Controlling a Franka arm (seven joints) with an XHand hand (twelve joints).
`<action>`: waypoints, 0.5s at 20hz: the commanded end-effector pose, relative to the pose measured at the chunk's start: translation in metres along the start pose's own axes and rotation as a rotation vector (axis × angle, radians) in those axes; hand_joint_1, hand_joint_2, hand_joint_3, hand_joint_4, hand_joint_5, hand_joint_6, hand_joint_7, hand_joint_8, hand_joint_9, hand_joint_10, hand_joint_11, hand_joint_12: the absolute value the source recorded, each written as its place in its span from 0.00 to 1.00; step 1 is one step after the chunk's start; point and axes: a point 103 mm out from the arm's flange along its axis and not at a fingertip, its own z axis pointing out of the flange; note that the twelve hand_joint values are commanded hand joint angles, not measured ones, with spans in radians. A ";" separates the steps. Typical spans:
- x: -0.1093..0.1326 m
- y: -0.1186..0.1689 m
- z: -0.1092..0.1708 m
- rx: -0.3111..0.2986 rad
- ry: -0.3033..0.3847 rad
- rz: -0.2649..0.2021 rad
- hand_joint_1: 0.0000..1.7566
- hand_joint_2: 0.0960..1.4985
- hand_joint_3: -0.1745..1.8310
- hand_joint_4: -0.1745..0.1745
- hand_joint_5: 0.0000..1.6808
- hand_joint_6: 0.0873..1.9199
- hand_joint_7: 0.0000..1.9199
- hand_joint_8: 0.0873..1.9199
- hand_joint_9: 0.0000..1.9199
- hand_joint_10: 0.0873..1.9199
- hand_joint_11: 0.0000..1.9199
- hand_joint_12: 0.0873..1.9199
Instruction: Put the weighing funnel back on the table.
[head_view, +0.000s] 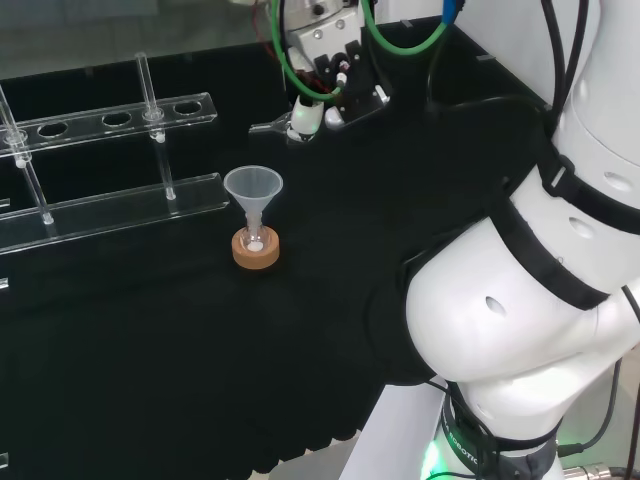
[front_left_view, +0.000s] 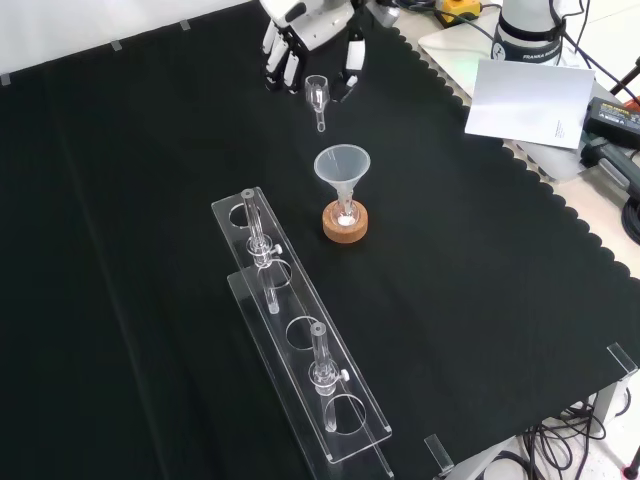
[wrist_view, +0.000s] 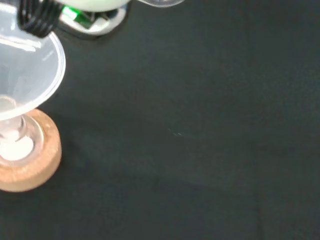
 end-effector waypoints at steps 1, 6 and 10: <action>-0.024 0.008 0.011 -0.024 0.095 0.012 0.63 0.44 0.37 1.00 0.75 0.32 0.30 0.30 0.47 0.12 0.40 0.54; -0.032 0.015 0.013 -0.028 0.117 0.012 0.63 0.44 0.37 1.00 0.75 0.32 0.30 0.30 0.47 0.12 0.40 0.54; -0.037 0.026 0.018 -0.021 0.129 0.006 0.63 0.44 0.37 1.00 0.75 0.32 0.30 0.30 0.47 0.12 0.40 0.54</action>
